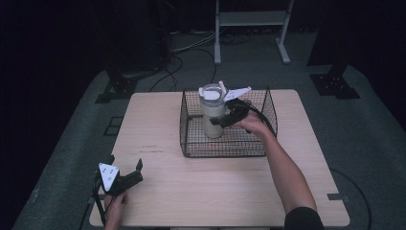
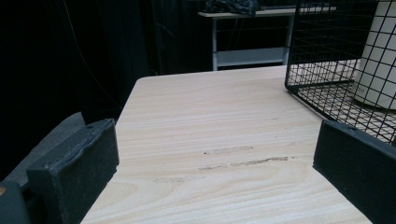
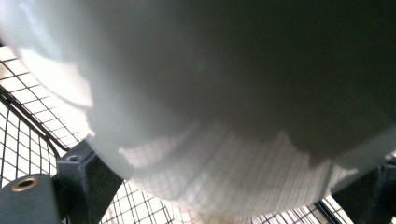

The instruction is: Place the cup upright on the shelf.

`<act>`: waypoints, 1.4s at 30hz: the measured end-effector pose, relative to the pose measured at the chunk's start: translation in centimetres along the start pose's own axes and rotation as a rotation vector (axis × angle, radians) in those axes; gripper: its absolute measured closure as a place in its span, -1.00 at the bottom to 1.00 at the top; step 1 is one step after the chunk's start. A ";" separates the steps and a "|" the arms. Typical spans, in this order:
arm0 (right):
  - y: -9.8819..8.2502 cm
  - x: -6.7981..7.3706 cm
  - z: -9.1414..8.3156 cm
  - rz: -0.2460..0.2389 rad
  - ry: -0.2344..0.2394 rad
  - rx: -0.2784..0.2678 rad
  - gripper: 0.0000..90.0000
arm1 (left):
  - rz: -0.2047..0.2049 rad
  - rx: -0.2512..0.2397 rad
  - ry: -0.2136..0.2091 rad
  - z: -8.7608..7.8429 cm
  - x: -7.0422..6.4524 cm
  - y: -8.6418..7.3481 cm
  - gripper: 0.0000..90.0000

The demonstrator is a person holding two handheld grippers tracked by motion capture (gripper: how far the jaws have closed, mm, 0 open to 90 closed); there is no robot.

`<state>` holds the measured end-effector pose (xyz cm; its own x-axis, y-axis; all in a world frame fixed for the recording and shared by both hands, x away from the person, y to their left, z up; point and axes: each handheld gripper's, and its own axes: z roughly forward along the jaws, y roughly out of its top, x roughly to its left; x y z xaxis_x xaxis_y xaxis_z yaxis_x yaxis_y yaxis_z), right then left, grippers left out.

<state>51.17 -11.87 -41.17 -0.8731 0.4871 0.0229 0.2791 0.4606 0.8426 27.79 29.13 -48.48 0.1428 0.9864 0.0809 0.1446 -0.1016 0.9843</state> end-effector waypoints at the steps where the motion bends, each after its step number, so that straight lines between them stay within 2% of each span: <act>1: -0.1 0.0 -0.1 0.000 -0.002 0.002 -0.82 | 0.000 0.000 0.000 0.0 0.0 0.0 -1.00; 8: -0.2 0.2 -0.2 -0.004 -0.017 0.027 -0.80 | 0.002 -0.002 0.001 0.0 0.0 0.0 -1.00; 12: -0.2 0.3 -0.6 0.010 -0.023 0.034 -0.80 | 0.003 -0.003 0.000 0.0 0.0 0.0 -1.00; 17: -0.4 0.4 -1.5 0.029 -0.027 0.020 -0.80 | 0.008 -0.006 -0.002 0.0 -0.1 0.0 -1.00; 25: -0.3 0.7 -2.8 0.061 -0.060 0.043 -0.80 | 0.006 -0.005 -0.001 0.0 -0.1 0.0 -1.00; 32: 0.0 1.2 -3.9 0.071 -0.081 0.033 -0.80 | 0.008 -0.005 -0.001 -0.1 -0.1 0.0 -1.00; 42: 0.0 1.6 -5.3 0.113 -0.116 0.033 -0.80 | 0.007 -0.010 0.001 -0.1 -0.1 0.0 -1.00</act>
<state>47.63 -15.01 -38.23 -0.7836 0.6190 0.0524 0.3877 0.4215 0.8198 27.67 29.03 -48.52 0.1427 0.9858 0.0879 0.1343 -0.1073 0.9851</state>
